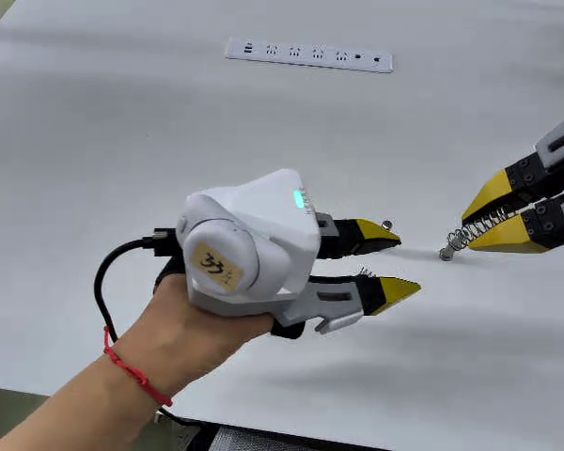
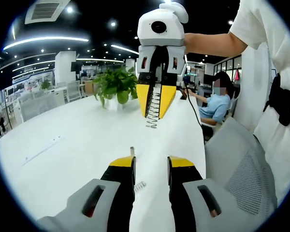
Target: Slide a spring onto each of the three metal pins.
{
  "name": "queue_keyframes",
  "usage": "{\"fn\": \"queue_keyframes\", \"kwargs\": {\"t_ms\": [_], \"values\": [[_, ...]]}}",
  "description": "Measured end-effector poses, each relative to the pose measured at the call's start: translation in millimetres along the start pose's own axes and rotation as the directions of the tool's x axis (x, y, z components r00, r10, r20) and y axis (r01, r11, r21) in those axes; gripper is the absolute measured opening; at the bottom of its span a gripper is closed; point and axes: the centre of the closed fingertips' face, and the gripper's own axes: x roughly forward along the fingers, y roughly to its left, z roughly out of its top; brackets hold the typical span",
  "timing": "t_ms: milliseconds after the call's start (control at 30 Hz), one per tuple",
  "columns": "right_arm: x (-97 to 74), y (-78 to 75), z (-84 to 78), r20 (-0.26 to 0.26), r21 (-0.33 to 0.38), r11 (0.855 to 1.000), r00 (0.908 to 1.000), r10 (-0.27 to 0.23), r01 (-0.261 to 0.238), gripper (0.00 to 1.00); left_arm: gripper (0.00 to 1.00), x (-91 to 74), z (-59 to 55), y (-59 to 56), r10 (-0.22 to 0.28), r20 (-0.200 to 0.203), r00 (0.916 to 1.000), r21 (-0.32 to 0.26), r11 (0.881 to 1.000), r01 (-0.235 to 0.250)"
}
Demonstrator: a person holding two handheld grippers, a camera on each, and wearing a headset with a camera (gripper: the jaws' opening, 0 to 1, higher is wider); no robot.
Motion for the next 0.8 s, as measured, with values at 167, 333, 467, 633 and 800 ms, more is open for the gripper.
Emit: {"fn": "queue_keyframes", "kwargs": {"t_ms": [167,333,467,633,800], "values": [[3.3,-13.1,1.8,-0.022,-0.002,1.0,0.9993,-0.03,0.03,0.07,0.29,-17.6,-11.2,13.5,0.036,-0.01,0.9993,-0.003,0.999,-0.036],[6.5,-28.6,5.0,-0.042,0.004,0.998,0.9972,-0.062,0.063,0.07,0.35,-32.5,-25.6,24.7,0.057,-0.034,0.9978,-0.015,0.998,-0.058],[15.7,-38.8,2.2,-0.066,0.007,0.997,0.9951,-0.074,0.074,0.07,0.41,-42.1,-34.1,31.3,0.07,-0.042,0.9966,-0.024,0.997,-0.071],[26.7,-50.3,-1.7,-0.098,0.005,0.996,0.9915,-0.086,0.087,0.07,0.45,-50.9,-43.6,38.3,0.082,-0.053,0.9952,-0.036,0.996,-0.084],[39.8,-63.2,-12.3,-0.139,0.009,0.996,0.9864,-0.088,0.09,0.07,0.52,-59.8,-56.3,43.5,0.088,-0.072,0.9935,-0.048,0.995,-0.092]]}}
